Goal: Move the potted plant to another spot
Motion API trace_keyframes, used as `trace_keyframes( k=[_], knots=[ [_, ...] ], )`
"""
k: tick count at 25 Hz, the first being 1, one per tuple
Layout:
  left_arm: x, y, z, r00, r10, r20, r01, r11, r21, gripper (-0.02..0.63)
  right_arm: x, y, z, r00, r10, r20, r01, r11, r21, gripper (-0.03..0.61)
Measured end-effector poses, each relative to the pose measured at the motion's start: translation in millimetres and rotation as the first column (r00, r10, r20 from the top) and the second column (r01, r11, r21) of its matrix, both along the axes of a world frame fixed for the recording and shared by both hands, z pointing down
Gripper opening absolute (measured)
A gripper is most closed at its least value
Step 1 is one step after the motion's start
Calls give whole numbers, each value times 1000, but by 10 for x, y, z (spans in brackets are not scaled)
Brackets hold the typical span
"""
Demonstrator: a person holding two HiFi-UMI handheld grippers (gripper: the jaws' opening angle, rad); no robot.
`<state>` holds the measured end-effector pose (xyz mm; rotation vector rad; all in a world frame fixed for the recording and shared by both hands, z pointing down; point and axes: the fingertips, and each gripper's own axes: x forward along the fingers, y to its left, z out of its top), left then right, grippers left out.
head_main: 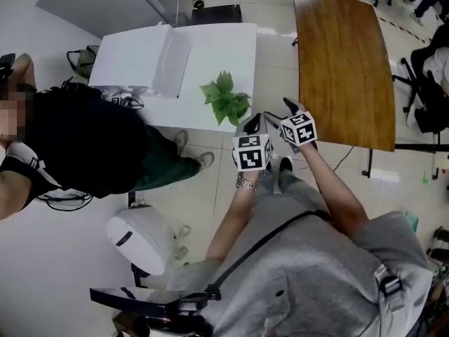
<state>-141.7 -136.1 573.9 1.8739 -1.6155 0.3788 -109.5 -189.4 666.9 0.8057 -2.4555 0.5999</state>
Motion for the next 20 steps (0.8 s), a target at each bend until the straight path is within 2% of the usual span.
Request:
trace_keyframes(
  k=[2, 4, 6, 9, 12, 15, 17, 20],
  knots=[
    [-306, 88, -6, 996, -85, 25, 85, 996, 15, 15, -394, 96, 420, 977, -186, -102, 193, 980, 55, 471],
    [-601, 233, 26, 983, -177, 37, 177, 984, 12, 15, -757, 229, 801, 932, -316, -177, 335, 938, 86, 582],
    [-796, 418, 34, 967, -252, 44, 253, 968, -1, 15, -975, 297, 988, 919, -349, -184, 371, 923, 100, 584],
    [-1022, 686, 24, 939, -338, 54, 340, 940, -25, 15, -1251, 243, 1011, 924, -334, -185, 361, 922, 138, 584],
    [-1216, 943, 66, 909, -413, 63, 416, 908, -53, 15, -1553, 249, 1107, 901, -364, -234, 406, 899, 166, 584],
    [-1283, 1088, 70, 883, -465, 66, 468, 881, -60, 15, -1690, 193, 1164, 895, -377, -240, 420, 892, 167, 584],
    [-1290, 1133, 71, 868, -492, 70, 496, 866, -63, 15, -1719, 141, 1131, 898, -381, -221, 420, 892, 166, 548],
    [-1293, 1180, 99, 856, -511, 82, 516, 853, -72, 15, -1750, 175, 1092, 891, -408, -198, 441, 881, 171, 530]
  ],
)
